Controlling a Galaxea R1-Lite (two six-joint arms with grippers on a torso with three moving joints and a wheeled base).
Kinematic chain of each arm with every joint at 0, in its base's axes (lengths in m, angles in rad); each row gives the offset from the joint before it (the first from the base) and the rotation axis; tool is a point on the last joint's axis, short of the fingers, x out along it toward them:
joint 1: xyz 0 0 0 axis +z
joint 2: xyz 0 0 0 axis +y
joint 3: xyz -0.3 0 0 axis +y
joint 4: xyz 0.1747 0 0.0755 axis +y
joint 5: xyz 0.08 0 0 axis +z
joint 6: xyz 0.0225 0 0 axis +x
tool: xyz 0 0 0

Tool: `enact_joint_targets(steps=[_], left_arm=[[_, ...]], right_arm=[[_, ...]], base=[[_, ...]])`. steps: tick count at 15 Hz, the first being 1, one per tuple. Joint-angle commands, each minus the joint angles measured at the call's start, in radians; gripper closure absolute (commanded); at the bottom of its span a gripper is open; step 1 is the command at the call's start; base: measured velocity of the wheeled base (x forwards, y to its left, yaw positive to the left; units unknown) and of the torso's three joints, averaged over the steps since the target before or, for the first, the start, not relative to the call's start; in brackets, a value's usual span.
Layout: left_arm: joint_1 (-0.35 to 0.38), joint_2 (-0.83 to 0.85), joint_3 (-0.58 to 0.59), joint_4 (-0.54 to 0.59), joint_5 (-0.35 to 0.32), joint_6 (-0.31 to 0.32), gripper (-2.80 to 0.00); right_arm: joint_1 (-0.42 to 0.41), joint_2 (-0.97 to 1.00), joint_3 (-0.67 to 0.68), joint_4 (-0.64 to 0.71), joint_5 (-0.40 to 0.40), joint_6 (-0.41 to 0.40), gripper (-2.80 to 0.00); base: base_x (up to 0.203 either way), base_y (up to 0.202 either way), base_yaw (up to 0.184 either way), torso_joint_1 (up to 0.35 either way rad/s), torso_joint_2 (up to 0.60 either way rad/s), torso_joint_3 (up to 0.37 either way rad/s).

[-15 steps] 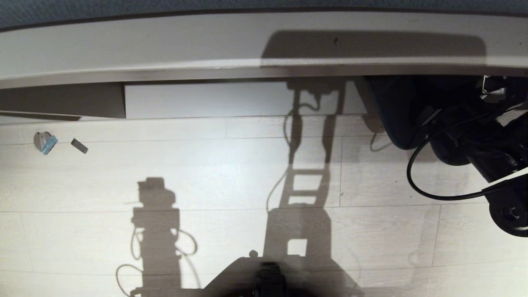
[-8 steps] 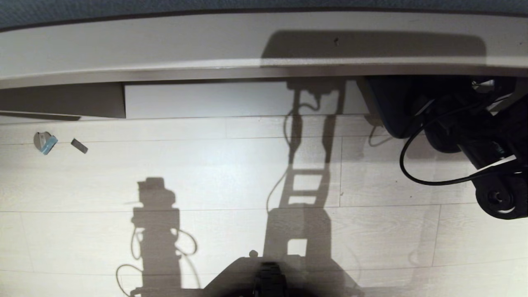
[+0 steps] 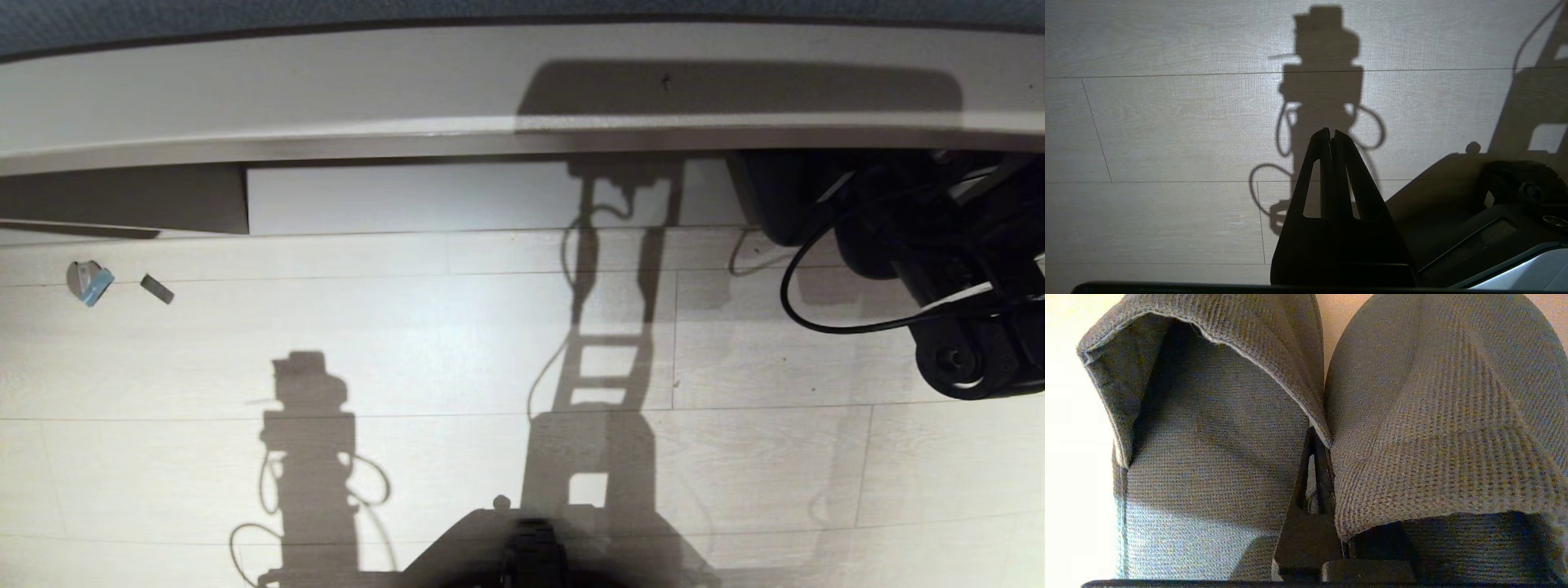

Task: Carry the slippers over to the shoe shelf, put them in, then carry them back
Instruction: Place the slippers into the shoe cabinet

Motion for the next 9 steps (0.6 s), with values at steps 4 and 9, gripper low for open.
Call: enact_joint_targets(steps=[4, 9], left_arm=[[0.0, 0.0, 0.0, -0.001, 0.0, -0.001, 0.0], [0.0, 0.0, 0.0, -0.001, 0.0, -0.001, 0.0]], right_arm=[[0.0, 0.005, -0.002, -0.009, -0.014, 0.009, 0.0], [-0.001, 0.038, -0.071, -0.009, -0.006, 0.029, 0.0]], base=[[0.0, 0.0, 0.0, 0.0, 0.0, 0.0], [0.0, 0.0, 0.0, 0.0, 0.0, 0.0]])
